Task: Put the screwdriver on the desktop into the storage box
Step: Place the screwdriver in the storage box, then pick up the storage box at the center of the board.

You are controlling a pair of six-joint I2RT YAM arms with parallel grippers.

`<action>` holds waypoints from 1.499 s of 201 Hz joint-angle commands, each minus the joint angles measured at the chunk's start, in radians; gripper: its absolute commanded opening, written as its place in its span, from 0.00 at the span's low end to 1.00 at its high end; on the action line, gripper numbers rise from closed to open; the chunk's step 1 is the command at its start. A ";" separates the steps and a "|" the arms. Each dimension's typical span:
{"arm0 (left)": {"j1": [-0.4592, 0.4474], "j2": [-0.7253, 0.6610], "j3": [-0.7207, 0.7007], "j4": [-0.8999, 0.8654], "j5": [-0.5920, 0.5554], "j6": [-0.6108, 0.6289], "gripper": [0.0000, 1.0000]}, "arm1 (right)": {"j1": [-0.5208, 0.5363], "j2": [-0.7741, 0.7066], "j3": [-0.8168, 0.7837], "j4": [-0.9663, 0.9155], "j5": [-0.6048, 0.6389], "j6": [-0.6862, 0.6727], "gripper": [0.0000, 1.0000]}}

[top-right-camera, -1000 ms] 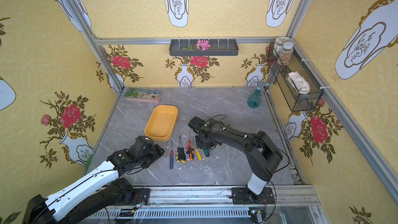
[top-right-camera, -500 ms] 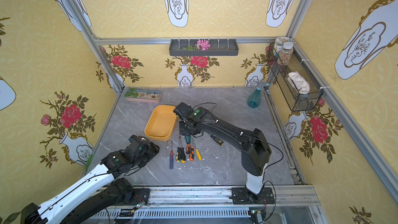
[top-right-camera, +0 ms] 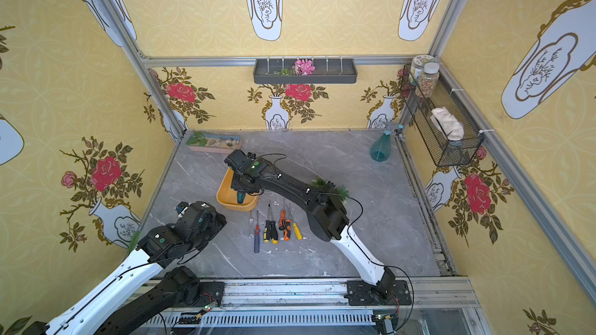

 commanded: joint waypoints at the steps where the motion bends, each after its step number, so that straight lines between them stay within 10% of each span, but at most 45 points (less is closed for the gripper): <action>1: 0.004 0.005 -0.014 -0.015 0.030 -0.004 0.71 | -0.008 0.050 0.025 0.053 0.045 0.095 0.23; 72: 0.008 0.062 -0.016 0.050 0.077 0.034 0.71 | -0.019 0.097 0.076 0.052 0.079 0.103 0.74; 186: 0.011 0.343 -0.040 0.372 0.231 0.165 0.67 | -0.079 -0.586 -0.751 0.120 0.103 -0.075 0.72; 301: 0.039 0.196 -0.116 0.305 0.130 0.024 0.67 | -0.078 -0.180 -0.343 0.119 0.076 -0.173 0.63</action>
